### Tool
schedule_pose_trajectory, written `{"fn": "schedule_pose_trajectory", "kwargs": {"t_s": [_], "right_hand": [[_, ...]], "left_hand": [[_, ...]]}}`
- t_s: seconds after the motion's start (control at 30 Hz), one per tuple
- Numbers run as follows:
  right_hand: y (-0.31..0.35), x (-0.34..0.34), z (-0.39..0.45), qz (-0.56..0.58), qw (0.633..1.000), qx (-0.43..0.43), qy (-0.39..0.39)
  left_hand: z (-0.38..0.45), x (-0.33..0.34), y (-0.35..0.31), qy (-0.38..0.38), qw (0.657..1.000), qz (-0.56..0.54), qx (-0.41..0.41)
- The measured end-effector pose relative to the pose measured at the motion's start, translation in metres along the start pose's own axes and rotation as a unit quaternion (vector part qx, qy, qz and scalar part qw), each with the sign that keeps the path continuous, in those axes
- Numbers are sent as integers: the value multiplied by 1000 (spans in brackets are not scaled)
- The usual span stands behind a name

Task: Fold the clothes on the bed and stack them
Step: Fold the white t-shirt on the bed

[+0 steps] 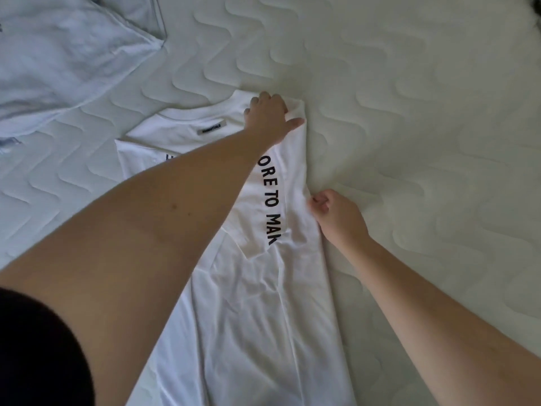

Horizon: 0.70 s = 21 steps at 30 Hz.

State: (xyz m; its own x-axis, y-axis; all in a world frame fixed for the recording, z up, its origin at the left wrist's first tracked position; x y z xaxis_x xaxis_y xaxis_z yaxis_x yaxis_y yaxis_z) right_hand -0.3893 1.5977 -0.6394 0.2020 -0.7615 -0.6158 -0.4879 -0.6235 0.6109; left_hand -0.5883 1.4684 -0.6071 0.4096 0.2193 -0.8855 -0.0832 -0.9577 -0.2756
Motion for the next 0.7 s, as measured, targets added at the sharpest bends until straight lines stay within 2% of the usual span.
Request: {"fn": "schedule_pose_trajectory", "kwargs": {"t_s": [0.1,0.17,0.33,0.5,0.6,0.7], "right_hand": [[1,1,4,-21,1000,5,12],[3,1,6,-55,998,10,16],[2,-3,10,-98,995,32,19],[-7,-8,10,-128,990,48,29],[-5,-14,9,-170,984,52,-5],[-4,-18,5,-131,989,42,-51]], "left_hand": [[12,16,-15,130,989,1,67],[17,20,-13,145,986,-38,74],[32,12,7,62,977,-201,9],[35,21,14,6,980,-201,2],[36,15,11,-29,981,-193,3],[40,7,12,-61,974,-219,-1]]}}
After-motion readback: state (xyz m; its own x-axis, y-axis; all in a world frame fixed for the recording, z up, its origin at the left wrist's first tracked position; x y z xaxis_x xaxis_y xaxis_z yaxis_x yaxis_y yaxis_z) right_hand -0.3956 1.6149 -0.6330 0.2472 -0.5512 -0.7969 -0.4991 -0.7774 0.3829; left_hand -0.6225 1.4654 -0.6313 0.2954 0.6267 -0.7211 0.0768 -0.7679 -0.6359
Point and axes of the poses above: each hand's wrist, its own z-axis towards the middle knuckle, its own x-axis out of the palm, y = z × x, the point moved 9 cm from there along z, towards the middle knuckle, and after that the axes turned 2 degrees about -y, right-handed, at the moved point
